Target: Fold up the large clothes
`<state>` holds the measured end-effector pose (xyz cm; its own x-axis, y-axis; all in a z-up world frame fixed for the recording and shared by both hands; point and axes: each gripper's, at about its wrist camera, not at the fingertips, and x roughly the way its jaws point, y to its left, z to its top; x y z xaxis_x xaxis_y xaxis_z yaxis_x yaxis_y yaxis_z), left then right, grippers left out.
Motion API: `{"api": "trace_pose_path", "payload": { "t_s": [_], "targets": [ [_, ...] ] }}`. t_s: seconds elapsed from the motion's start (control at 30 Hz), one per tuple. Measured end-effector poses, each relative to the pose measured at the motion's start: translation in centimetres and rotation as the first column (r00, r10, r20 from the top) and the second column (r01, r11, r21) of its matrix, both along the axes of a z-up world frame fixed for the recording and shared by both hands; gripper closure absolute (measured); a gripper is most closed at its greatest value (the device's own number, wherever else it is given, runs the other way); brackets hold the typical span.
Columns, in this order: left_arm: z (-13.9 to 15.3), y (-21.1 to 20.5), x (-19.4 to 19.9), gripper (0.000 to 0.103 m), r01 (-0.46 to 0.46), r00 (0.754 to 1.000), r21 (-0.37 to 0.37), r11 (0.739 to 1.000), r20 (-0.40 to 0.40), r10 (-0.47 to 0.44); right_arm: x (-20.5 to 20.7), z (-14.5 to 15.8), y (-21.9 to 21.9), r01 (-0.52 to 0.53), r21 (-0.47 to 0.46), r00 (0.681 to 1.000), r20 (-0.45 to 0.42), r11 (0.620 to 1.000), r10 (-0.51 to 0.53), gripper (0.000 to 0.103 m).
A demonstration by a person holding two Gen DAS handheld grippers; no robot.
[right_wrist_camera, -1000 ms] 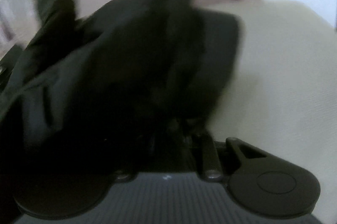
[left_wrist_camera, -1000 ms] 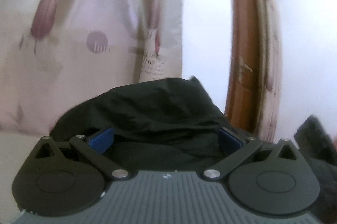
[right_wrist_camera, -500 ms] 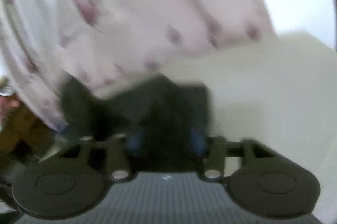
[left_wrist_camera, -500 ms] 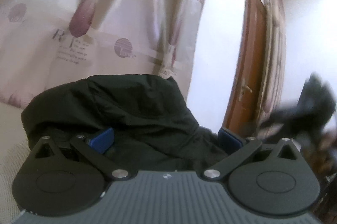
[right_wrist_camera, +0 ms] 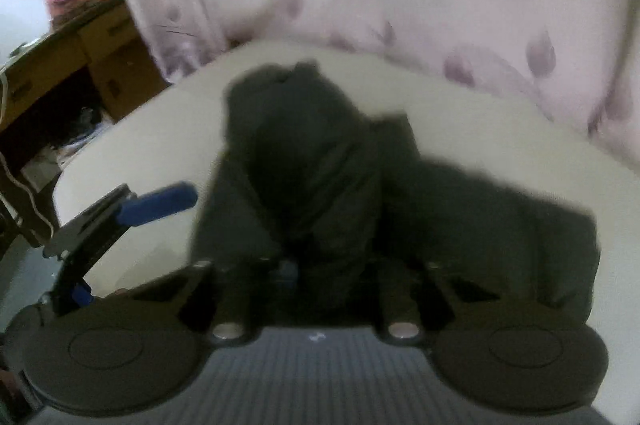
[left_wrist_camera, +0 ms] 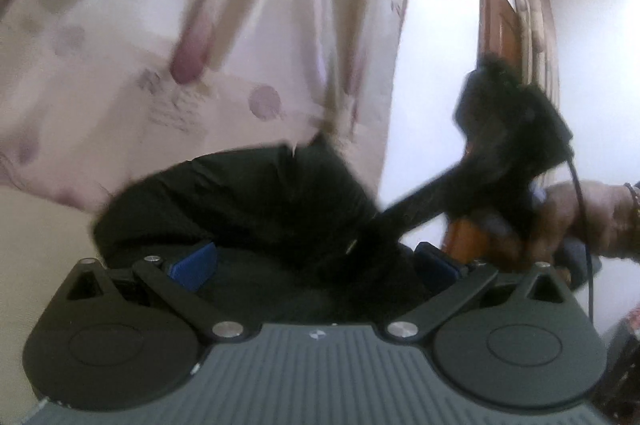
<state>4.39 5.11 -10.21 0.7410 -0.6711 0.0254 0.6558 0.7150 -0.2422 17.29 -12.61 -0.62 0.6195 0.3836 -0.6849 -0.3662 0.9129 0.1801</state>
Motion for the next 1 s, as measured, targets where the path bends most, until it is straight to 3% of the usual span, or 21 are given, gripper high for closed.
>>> {"api": "trace_pose_path", "payload": {
  "t_s": [0.07,0.13,0.23,0.4,0.5,0.57,0.63,0.67,0.73,0.77,0.83,0.9,0.93,1.0],
  "targets": [
    [0.9,1.8,-1.1,0.0,-0.038,0.999,-0.045,0.998,0.01,0.038,-0.8,2.1,-0.9,-0.015,0.05,0.999,0.047,0.999,0.013,0.091],
    [2.0,2.3,-1.6,0.0,-0.081,0.996,-0.05,0.995,0.023,0.083,-1.8,3.1,-1.7,-0.005,0.018,0.996,0.089,1.0,0.004,0.091],
    [3.0,1.6,-1.5,0.0,-0.107,0.993,-0.015,0.994,0.053,0.108,-2.7,2.0,-4.4,0.047,0.013,0.995,0.085,0.999,-0.048,0.091],
    [3.4,-1.8,-1.3,0.0,-0.084,0.994,0.066,0.994,0.082,0.079,-6.5,2.3,-11.3,0.16,0.128,0.974,0.141,0.979,-0.178,0.092],
    [3.1,-5.2,-0.3,0.0,-0.052,0.995,0.148,0.988,0.09,0.039,-6.9,-0.1,-15.5,0.274,0.19,0.948,0.11,0.943,-0.298,0.092],
    [2.8,-6.8,0.1,0.0,-0.012,0.997,0.147,0.989,0.082,0.0,-7.6,-2.6,-18.9,0.316,0.335,0.93,0.074,0.887,-0.36,0.092],
    [2.3,-8.4,0.9,0.0,0.021,0.998,0.161,0.987,0.06,-0.031,-8.3,-6.0,-22.9,0.306,0.524,0.917,0.061,0.794,-0.394,0.091],
    [1.9,-9.2,1.3,0.0,0.038,0.998,0.176,0.984,0.048,-0.047,-8.8,-7.9,-24.7,0.323,0.573,0.907,0.039,0.753,-0.419,0.091],
    [1.4,-10.7,1.7,0.0,0.059,0.997,0.203,0.978,0.036,-0.067,-9.2,-12.6,-27.9,0.409,0.666,0.862,-0.057,0.624,-0.504,0.087],
    [1.4,-11.3,1.9,0.0,0.065,0.996,0.215,0.974,0.041,-0.075,-9.2,-13.8,-28.5,0.431,0.682,0.845,-0.076,0.591,-0.529,0.087],
    [1.7,-12.7,2.0,0.0,0.074,0.994,0.244,0.967,0.065,-0.092,-9.2,-14.7,-29.0,0.474,0.632,0.816,-0.055,0.613,-0.575,0.087],
    [2.4,-13.9,1.9,0.0,0.089,0.988,0.252,0.964,0.103,-0.118,-9.0,-15.6,-29.7,0.49,0.632,0.809,-0.075,0.6,-0.582,0.086],
    [2.8,-14.5,1.9,0.0,0.098,0.984,0.247,0.964,0.123,-0.131,-8.7,-16.1,-30.0,0.49,0.635,0.814,-0.088,0.598,-0.574,0.085],
    [4.1,-15.6,1.9,0.0,0.11,0.974,0.243,0.964,0.168,-0.153,-8.1,-16.3,-29.9,0.466,0.595,0.845,-0.081,0.655,-0.528,0.082]
  ]
}}
